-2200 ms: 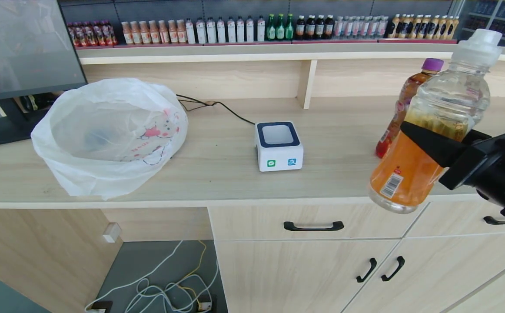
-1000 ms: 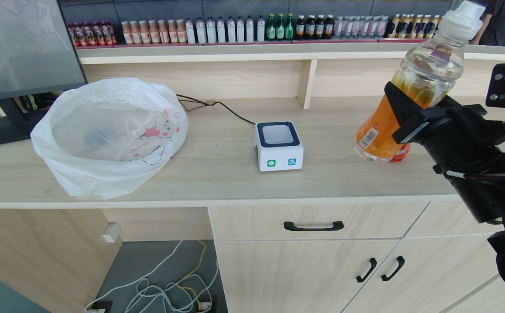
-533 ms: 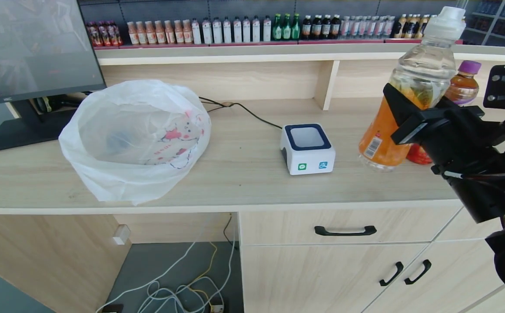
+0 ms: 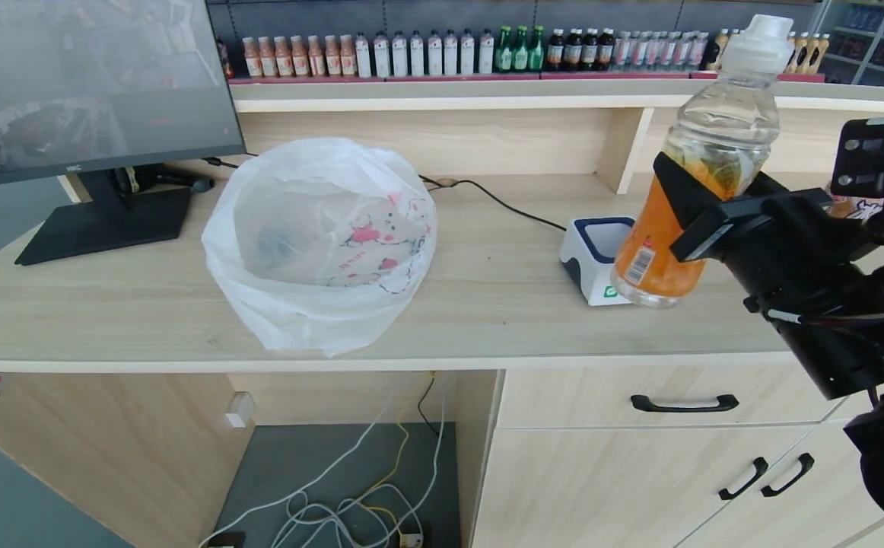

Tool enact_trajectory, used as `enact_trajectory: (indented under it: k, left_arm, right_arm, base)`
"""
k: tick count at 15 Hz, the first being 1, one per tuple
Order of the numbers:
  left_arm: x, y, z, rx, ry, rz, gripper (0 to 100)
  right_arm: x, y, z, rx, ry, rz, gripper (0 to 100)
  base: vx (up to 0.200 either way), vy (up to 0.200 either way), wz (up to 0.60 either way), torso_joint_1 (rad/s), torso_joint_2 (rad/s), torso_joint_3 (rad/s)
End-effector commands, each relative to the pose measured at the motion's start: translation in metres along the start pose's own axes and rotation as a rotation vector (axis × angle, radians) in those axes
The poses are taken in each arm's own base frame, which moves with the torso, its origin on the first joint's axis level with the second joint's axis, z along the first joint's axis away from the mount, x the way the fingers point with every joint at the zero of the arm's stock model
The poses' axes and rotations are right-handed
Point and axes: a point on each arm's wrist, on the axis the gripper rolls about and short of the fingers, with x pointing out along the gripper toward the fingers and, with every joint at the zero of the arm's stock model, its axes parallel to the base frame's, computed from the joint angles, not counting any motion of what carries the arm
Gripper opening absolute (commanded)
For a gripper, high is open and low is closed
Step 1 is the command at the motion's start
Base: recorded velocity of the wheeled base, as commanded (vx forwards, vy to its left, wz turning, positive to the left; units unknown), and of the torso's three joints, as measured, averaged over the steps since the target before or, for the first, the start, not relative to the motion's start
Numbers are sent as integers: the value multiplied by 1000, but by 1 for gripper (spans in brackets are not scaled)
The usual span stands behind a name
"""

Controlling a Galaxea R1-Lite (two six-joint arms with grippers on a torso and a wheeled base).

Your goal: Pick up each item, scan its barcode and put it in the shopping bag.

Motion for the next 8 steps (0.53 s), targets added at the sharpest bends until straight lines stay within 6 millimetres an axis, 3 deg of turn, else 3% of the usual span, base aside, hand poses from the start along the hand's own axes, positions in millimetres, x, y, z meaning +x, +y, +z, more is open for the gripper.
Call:
enact_trajectory:
  k: [1, 6, 8]
  left_arm:
    - [0, 0, 0, 2, -1, 2, 100]
    - [0, 0, 0, 2, 0, 2, 100]
    - [0, 0, 0, 2, 0, 2, 100]
  right_arm:
    - [1, -7, 2, -10, -9, -23, 0]
    - [5, -6, 17, -7, -85, 95, 0]
    - [16, -7, 27, -16, -137, 85, 0]
  base:
    - [0, 0, 0, 0, 0, 0]
    - [0, 0, 0, 0, 0, 0]
    - [0, 0, 0, 0, 0, 0]
